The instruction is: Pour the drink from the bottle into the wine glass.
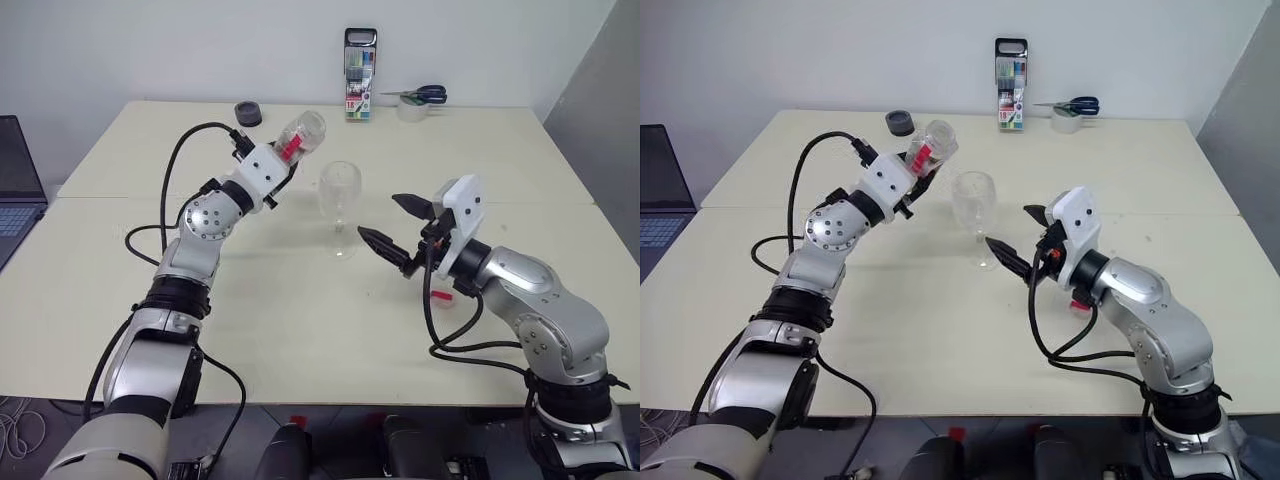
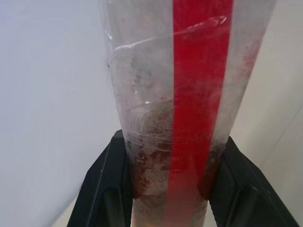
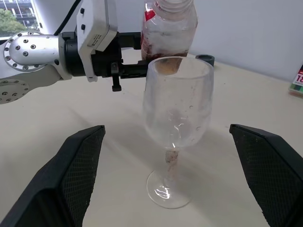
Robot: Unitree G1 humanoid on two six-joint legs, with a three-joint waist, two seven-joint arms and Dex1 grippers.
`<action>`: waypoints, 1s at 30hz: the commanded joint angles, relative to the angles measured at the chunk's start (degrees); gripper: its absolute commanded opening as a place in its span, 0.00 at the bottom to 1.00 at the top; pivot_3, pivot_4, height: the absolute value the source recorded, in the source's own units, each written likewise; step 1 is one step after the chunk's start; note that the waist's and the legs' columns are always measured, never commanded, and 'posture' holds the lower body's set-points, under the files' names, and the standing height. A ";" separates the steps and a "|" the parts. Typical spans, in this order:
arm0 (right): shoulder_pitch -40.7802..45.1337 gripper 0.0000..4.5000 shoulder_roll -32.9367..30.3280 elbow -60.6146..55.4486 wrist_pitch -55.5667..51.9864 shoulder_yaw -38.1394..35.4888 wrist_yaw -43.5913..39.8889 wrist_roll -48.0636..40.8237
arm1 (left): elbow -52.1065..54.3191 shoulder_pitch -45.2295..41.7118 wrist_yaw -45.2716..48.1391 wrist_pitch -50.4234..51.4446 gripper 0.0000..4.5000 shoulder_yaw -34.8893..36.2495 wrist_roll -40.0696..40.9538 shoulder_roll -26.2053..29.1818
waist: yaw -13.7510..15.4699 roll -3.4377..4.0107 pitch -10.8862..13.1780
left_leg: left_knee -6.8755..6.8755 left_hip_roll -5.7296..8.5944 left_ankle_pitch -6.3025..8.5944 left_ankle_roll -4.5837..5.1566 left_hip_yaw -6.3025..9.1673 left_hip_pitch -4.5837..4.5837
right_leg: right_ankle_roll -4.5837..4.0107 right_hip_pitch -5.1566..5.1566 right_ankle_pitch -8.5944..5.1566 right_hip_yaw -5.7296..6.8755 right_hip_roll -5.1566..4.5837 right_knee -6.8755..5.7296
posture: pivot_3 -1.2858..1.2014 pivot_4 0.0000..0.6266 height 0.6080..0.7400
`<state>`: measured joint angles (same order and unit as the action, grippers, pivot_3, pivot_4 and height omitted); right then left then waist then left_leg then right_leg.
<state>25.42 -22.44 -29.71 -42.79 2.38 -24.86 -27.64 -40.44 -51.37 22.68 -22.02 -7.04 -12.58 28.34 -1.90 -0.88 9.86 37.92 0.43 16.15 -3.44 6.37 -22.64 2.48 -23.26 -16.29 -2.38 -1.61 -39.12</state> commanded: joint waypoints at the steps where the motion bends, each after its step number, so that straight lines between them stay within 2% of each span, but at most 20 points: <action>1: 1.43 1.00 0.12 -0.27 1.79 -0.21 0.49 1.12 | -1.13 -3.61 -1.78 -4.76 0.37 -0.04 -1.64 1.40 | -0.01 0.00 0.00 | 0.01 0.00 0.00 0.00 0.00 -0.01 | 0.00 0.00 0.00 0.00 0.00 0.00 | 0.52 0.24 1.00; 18: 2.93 1.00 0.53 1.17 3.80 -0.46 -2.11 1.12 | -13.56 -12.39 -10.31 -19.89 0.37 -6.73 -15.00 5.54 | -0.16 0.00 0.00 | 0.01 0.03 0.01 0.01 0.02 -0.04 | 0.00 -0.03 0.00 0.02 0.00 -0.03 | 0.52 0.24 1.00; 30: 0.21 1.00 -8.07 -1.65 1.76 -6.19 -10.91 -6.18 | -18.21 -17.33 -17.71 -23.03 0.37 -11.25 -22.78 8.82 | -0.31 0.00 0.00 | 0.02 0.06 0.01 0.03 0.02 -0.10 | 0.00 -0.04 0.00 0.01 -0.01 -0.02 | 0.52 0.24 1.00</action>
<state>25.44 -29.63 -28.78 -40.89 -1.47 -34.31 -31.39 -59.25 -66.07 6.95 -43.97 -18.27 -34.90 36.30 -2.21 -0.88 9.86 37.94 0.49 16.17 -3.41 6.39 -22.73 2.48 -23.30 -16.29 -2.38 -1.62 -39.14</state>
